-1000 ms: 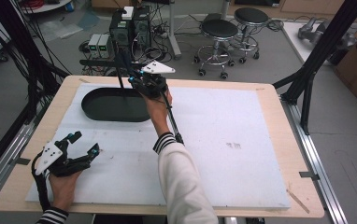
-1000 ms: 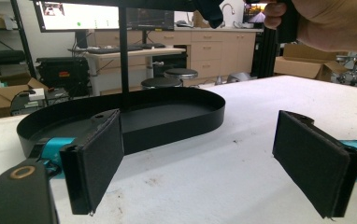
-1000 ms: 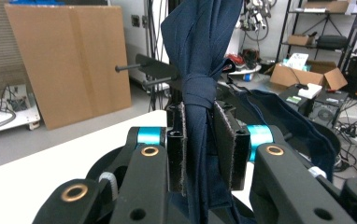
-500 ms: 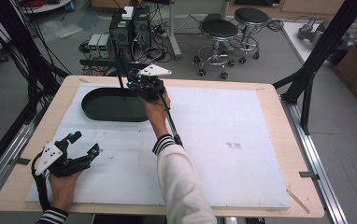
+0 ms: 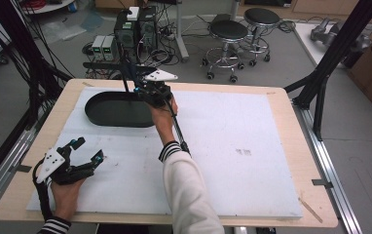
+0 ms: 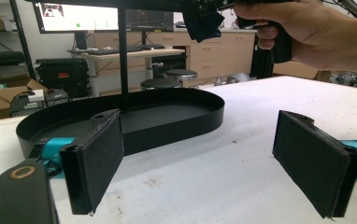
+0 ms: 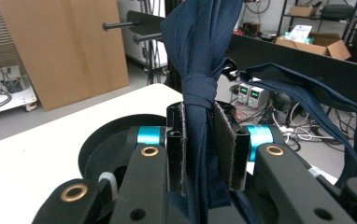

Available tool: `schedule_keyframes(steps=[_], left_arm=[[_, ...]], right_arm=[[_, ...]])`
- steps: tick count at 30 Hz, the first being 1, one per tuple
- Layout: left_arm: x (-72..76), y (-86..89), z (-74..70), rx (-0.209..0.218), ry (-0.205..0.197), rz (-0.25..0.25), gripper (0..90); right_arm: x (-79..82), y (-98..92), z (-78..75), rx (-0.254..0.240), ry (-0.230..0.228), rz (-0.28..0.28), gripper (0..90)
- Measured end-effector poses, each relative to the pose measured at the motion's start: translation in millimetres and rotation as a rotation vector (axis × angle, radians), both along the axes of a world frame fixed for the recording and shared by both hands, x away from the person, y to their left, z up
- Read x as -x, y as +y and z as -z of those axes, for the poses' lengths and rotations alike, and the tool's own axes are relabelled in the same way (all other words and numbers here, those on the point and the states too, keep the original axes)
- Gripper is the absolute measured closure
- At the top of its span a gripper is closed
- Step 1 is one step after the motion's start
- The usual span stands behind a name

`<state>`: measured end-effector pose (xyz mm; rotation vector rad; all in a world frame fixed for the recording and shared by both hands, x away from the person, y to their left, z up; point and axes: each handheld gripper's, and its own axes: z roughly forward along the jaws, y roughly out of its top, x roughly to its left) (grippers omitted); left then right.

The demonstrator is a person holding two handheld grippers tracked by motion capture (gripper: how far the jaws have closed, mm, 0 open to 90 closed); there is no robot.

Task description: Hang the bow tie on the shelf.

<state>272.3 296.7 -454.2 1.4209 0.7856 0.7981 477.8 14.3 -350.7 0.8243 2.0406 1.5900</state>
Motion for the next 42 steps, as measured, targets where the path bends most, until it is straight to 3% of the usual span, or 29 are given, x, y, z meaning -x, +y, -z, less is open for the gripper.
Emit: schedule_keyframes(steps=[17, 24, 29, 37, 42], left_arm=[[-0.2, 0.0, 0.1, 0.005, 0.002, 0.001, 16.7], [-0.2, -0.1, 0.2, 0.006, 0.000, 0.001, 16.7], [0.0, 0.1, 0.1, 0.003, 0.000, 0.002, 16.7], [0.1, 0.0, 0.2, 0.004, -0.002, 0.003, 16.7], [0.2, 0.0, 0.1, -0.001, -0.003, 0.005, 16.7]], right_arm=[[-11.0, -11.6, 8.0, -0.007, 0.035, 0.057, 75.5], [-14.1, -9.6, 15.1, 0.011, 0.083, 0.076, 75.5], [-17.5, -10.9, 21.5, 0.055, 0.135, 0.084, 75.5], [-17.2, -9.6, 25.5, 0.076, 0.159, 0.065, 75.1], [-15.5, -12.5, 23.9, 0.084, 0.212, 0.054, 59.6]])
